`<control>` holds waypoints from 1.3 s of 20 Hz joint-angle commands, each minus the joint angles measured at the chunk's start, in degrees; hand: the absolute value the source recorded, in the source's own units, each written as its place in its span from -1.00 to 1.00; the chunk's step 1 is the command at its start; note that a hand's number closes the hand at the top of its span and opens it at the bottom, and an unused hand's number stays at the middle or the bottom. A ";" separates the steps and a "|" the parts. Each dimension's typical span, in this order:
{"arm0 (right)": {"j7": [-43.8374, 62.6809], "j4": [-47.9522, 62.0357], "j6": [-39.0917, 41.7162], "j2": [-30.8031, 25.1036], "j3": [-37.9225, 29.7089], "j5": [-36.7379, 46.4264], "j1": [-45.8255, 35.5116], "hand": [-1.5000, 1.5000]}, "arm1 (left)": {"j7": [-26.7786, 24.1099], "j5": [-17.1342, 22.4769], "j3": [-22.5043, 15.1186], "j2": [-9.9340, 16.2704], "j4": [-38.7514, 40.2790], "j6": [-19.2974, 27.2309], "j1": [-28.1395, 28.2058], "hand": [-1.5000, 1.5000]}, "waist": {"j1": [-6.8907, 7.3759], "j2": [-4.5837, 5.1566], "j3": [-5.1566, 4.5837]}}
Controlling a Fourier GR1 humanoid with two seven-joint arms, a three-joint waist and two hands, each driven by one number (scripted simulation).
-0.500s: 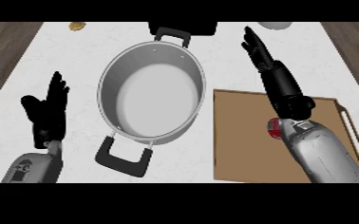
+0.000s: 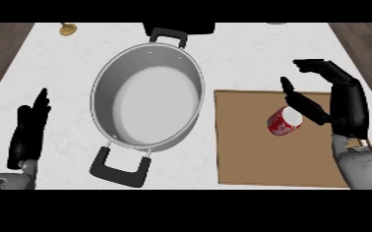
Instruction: Pick the can from the tray and place it in the pot
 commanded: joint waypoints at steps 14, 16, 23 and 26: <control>21.99 -30.14 -7.30 -5.68 3.96 33.60 34.68 -1.00 | 11.15 -1.57 -0.87 2.88 -5.67 -2.82 -0.88 0.00 | 1.74 0.29 -0.23; 27.96 -32.41 -0.59 -10.21 0.13 33.22 34.35 -1.00 | 12.56 -1.93 -1.36 3.34 -6.46 -3.40 -1.11 0.00 | 2.19 0.44 -0.17; 48.75 -42.96 20.72 -15.31 5.22 31.64 32.56 -1.00 | 11.10 -2.77 -2.66 0.92 -5.24 -3.49 -1.45 0.00 | 3.77 0.93 -0.16; 57.03 -48.19 27.75 -15.43 7.21 28.57 29.27 -1.00 | 12.48 -3.67 -2.30 1.35 -6.03 -3.45 -2.69 0.00 | 3.69 0.77 -0.03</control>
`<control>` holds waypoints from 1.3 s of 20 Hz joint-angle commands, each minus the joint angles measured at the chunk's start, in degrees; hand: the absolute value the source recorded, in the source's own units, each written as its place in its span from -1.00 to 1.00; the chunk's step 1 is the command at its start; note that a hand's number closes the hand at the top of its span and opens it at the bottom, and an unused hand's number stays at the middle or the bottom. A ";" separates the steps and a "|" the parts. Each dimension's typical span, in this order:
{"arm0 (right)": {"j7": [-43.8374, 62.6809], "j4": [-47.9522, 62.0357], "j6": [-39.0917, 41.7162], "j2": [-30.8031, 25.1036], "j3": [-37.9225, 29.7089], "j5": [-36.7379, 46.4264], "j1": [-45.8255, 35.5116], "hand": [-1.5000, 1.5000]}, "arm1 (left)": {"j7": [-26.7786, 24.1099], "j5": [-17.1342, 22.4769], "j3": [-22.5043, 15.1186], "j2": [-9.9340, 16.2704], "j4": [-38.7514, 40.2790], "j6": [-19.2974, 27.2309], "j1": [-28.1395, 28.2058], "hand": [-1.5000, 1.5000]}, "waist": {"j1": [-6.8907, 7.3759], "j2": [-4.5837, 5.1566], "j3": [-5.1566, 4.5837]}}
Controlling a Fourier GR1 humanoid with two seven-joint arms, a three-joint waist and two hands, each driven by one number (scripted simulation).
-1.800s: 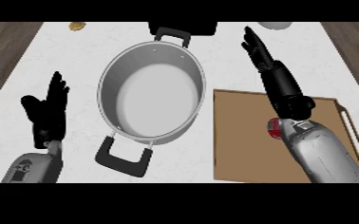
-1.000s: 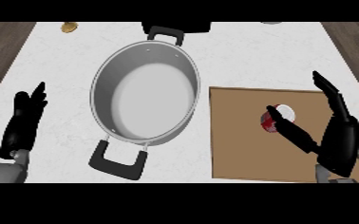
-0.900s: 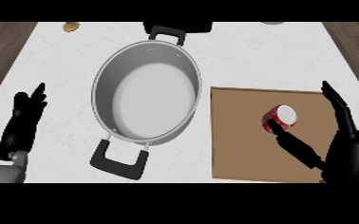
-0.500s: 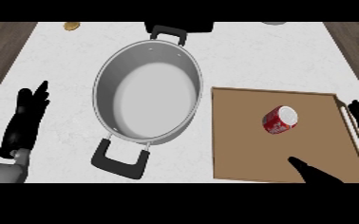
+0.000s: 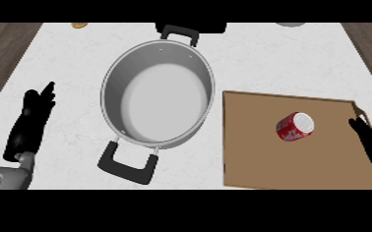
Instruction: Pick the can from the tray and place it in the pot
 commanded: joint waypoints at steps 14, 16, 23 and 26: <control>15.85 8.54 20.10 9.78 -1.40 -3.40 -17.57 -1.00 | 0.21 -3.80 3.92 -4.69 -0.03 -3.90 0.47 0.00 | 0.02 -0.08 0.26; 10.30 12.41 15.49 11.95 0.67 1.16 -14.41 -1.00 | -2.88 -1.87 7.43 -1.02 0.00 -7.86 3.76 0.00 | 0.12 -0.10 0.28; 4.66 20.03 15.72 15.93 -1.05 5.41 -16.67 -1.00 | -0.93 -5.21 9.25 -4.77 1.98 -7.60 -0.84 0.00 | -0.10 -0.08 0.27; 3.09 20.00 13.65 17.88 0.40 8.41 -14.35 -1.00 | 3.46 -10.34 5.47 -8.75 -3.18 -2.69 0.34 0.00 | -0.19 -0.13 0.29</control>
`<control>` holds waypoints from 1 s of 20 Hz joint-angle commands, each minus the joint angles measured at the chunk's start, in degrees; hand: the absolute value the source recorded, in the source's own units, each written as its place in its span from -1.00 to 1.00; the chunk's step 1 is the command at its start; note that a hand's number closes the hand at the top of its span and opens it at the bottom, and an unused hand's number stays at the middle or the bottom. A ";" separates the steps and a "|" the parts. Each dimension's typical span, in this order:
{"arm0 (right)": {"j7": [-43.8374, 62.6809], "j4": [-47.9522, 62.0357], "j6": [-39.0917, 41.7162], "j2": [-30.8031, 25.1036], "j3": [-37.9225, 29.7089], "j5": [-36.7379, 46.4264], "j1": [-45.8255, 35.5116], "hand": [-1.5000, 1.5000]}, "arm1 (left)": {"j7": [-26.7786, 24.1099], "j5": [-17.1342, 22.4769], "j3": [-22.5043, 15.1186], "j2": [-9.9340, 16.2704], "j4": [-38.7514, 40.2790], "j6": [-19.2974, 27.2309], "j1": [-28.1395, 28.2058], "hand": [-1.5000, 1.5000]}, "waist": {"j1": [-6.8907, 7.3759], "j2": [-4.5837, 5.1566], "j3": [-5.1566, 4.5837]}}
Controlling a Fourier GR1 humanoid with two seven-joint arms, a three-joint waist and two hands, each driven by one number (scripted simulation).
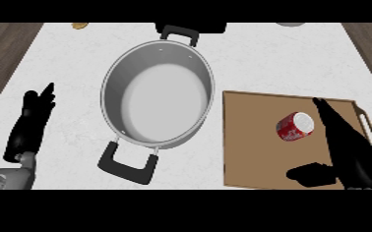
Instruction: Pick the can from the tray and place it in the pot
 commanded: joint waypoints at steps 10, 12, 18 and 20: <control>-6.42 14.67 1.01 5.85 -3.49 4.40 -3.81 -1.00 | -0.41 -2.71 4.47 -1.78 3.53 -4.13 -3.42 0.00 | -0.10 0.09 0.00; -7.19 8.83 2.40 4.65 -5.27 4.27 1.56 -1.00 | 0.09 -3.89 4.25 -3.59 -1.48 -3.35 1.52 0.00 | -0.13 -0.03 0.00; -6.01 15.57 0.68 11.53 -3.24 8.17 -4.68 -1.00 | 1.81 -4.81 5.72 -4.10 -0.91 -5.73 -1.02 0.00 | 0.04 0.01 0.00; -10.01 17.15 2.24 9.17 -7.48 6.21 -4.31 -1.00 | 0.27 -5.35 6.44 -5.06 0.00 -6.13 -0.94 0.00 | -0.06 0.01 0.00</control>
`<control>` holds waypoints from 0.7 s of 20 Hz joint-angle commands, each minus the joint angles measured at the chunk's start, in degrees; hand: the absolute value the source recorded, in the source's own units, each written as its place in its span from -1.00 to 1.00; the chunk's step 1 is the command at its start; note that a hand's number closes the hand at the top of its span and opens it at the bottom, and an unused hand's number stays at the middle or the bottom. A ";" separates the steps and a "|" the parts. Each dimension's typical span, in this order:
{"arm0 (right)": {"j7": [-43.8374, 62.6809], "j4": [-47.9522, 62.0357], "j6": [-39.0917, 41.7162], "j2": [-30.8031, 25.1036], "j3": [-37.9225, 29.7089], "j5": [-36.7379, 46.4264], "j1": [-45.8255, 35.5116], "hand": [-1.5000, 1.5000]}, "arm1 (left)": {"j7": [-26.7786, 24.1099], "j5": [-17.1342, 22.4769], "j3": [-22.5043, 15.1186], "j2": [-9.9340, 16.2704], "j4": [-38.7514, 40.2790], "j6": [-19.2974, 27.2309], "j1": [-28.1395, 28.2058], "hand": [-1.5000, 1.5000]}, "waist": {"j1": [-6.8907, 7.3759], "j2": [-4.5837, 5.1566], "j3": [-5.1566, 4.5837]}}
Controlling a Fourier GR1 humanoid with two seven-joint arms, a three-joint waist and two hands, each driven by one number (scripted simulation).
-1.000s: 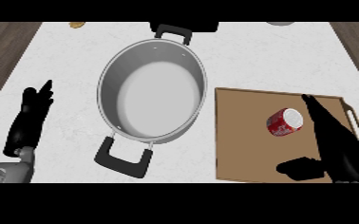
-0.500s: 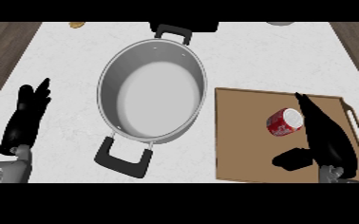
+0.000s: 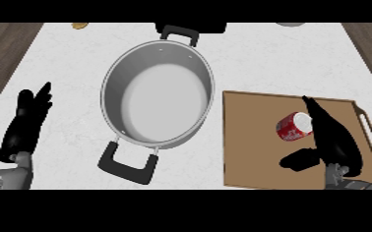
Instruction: Pick the can from the tray and place it in the pot
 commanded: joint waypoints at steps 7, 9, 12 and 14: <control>-5.56 4.47 0.28 1.78 -2.74 0.88 1.02 -1.00 | -1.92 -1.58 3.15 -1.32 0.09 -2.42 1.24 0.00 | -0.08 -0.01 0.00; -4.97 6.99 0.11 2.88 -4.15 1.48 -2.93 -1.00 | -1.74 -3.27 1.79 -3.48 1.43 -1.87 0.27 0.00 | -0.04 0.01 0.00; -9.27 9.51 -1.37 3.04 -4.07 0.66 -2.26 1.00 | 5.03 -3.18 1.94 -2.15 -5.02 -2.51 -0.65 0.00 | 0.04 -0.02 0.02; -14.61 15.50 -5.26 1.39 -5.14 2.99 -5.18 1.00 | 0.64 -3.76 1.75 -3.76 -1.51 -1.92 0.33 0.00 | 0.15 0.05 0.01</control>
